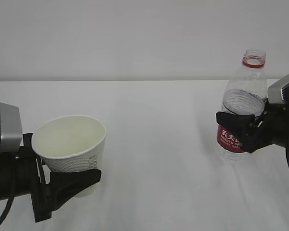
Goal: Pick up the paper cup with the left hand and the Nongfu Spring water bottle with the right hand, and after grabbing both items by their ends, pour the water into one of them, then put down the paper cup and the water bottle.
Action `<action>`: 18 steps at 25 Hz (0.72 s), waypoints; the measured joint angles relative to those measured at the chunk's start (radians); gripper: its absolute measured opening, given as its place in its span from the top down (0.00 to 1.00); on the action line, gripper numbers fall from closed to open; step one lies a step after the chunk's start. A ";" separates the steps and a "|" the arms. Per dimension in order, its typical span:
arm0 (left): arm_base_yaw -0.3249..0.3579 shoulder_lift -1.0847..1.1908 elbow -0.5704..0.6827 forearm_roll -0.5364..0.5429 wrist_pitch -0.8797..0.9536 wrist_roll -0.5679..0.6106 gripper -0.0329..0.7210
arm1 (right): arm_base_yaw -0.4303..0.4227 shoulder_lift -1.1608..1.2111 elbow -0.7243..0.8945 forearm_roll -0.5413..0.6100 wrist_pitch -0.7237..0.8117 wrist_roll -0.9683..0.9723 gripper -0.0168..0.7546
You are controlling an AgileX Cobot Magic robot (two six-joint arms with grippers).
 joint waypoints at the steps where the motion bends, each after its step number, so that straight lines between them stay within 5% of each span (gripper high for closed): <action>1: -0.013 0.000 0.000 -0.007 0.000 -0.005 0.19 | 0.000 0.000 0.000 -0.003 0.000 0.000 0.34; 18: -0.200 0.146 -0.232 -0.008 0.022 -0.111 0.20 | 0.000 0.000 0.000 -0.016 -0.022 0.002 0.34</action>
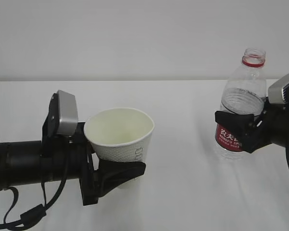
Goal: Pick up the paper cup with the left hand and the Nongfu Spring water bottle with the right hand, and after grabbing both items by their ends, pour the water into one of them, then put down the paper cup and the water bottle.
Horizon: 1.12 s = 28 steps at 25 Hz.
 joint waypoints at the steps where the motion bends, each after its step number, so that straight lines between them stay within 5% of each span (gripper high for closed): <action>1: -0.006 0.010 -0.004 0.002 0.000 0.000 0.20 | 0.000 0.000 0.000 0.000 -0.002 0.000 0.34; 10: -0.065 0.042 -0.060 0.028 0.028 0.000 0.20 | 0.000 -0.002 0.000 -0.002 -0.020 0.000 0.34; 28: -0.069 0.042 -0.061 0.038 0.017 -0.010 0.22 | 0.029 -0.002 -0.100 -0.100 0.013 0.000 0.34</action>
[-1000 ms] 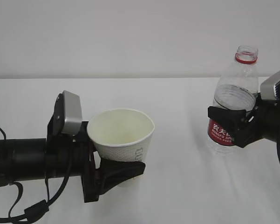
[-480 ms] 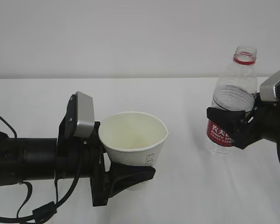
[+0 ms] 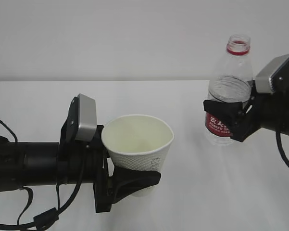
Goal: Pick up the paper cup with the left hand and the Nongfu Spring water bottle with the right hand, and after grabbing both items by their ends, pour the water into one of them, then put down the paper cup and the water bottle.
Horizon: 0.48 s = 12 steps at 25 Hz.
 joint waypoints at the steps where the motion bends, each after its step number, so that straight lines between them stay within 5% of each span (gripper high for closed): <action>1: 0.000 0.000 0.000 0.000 -0.003 -0.002 0.22 | 0.021 0.000 -0.012 -0.002 0.017 0.000 0.34; 12: 0.000 0.000 0.000 0.031 -0.024 -0.014 0.23 | 0.223 0.000 -0.180 -0.035 0.166 -0.059 0.34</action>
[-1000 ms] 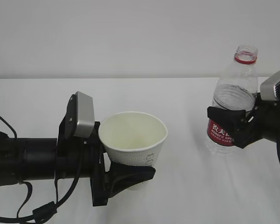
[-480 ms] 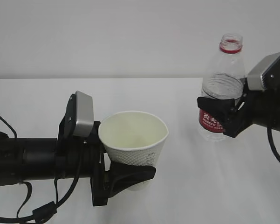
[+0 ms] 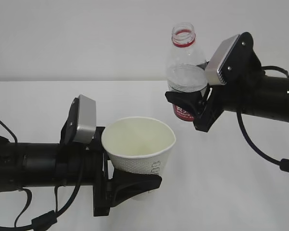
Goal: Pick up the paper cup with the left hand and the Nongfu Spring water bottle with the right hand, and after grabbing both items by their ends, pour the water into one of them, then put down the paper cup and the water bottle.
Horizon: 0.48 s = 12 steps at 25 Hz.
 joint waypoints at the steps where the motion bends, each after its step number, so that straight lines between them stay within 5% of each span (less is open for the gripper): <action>1: 0.000 0.000 0.000 0.004 0.000 0.000 0.23 | 0.005 0.000 -0.011 -0.004 0.002 -0.007 0.34; 12: 0.000 0.000 0.000 0.013 -0.002 -0.002 0.23 | 0.009 0.000 -0.040 -0.015 0.009 -0.150 0.34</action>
